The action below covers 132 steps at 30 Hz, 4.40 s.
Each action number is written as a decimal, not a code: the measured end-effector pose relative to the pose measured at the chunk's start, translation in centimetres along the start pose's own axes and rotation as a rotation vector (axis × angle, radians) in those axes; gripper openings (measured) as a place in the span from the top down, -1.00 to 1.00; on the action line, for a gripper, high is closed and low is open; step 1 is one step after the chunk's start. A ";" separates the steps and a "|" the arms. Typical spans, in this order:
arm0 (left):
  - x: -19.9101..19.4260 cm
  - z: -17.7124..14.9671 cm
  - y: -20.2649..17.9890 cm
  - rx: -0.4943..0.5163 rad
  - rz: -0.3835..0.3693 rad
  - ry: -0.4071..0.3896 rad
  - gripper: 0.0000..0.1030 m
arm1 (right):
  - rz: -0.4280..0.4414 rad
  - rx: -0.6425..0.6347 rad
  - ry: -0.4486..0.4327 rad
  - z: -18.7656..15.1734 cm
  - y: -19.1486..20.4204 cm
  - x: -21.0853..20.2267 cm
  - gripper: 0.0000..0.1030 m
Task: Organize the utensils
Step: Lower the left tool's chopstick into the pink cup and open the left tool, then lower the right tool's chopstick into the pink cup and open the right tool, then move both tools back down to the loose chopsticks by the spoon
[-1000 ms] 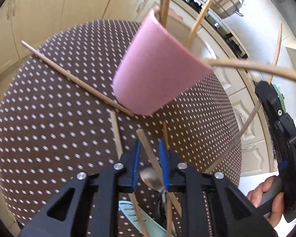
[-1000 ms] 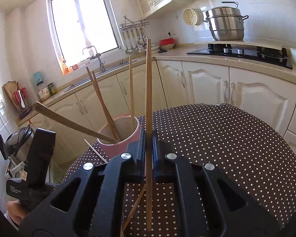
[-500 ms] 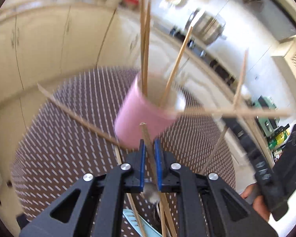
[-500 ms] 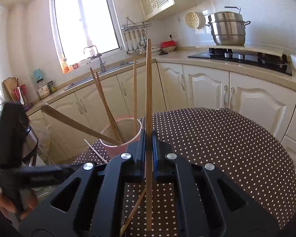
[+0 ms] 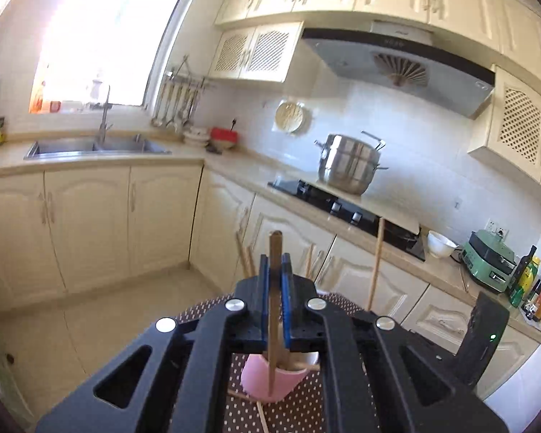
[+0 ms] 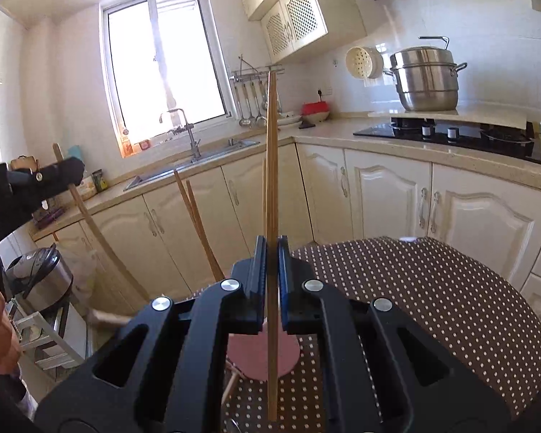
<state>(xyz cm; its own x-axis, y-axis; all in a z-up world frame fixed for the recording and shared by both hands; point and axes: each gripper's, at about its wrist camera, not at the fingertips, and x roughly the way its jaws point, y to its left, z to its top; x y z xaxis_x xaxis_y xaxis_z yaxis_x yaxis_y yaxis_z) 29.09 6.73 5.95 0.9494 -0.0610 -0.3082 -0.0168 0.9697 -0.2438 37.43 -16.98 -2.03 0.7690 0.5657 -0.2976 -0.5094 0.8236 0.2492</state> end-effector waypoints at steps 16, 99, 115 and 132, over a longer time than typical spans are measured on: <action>-0.5 4.9 -2.6 0.055 -0.030 -0.142 0.89 | 0.032 0.009 -0.203 3.9 0.2 0.4 0.87; -12.6 -9.1 -3.1 0.178 0.103 -0.060 -0.59 | -0.259 -0.187 -0.139 -4.5 7.6 -17.1 -0.33; -5.4 -15.7 0.1 0.101 0.054 0.440 -0.59 | -0.300 -0.123 0.034 -10.7 5.3 -16.1 -0.36; 3.3 -22.3 -0.3 0.018 0.013 0.794 0.40 | -0.281 -0.034 0.234 -14.1 0.5 -12.1 -0.36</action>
<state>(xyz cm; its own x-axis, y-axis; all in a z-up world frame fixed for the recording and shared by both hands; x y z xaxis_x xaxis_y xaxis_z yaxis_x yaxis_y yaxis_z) 25.23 0.98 -15.55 0.4419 -0.1937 -0.8759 -0.0152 0.9747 -0.2232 22.46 -22.87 -11.32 0.7738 0.3074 -0.5538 -0.3059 0.9470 0.0982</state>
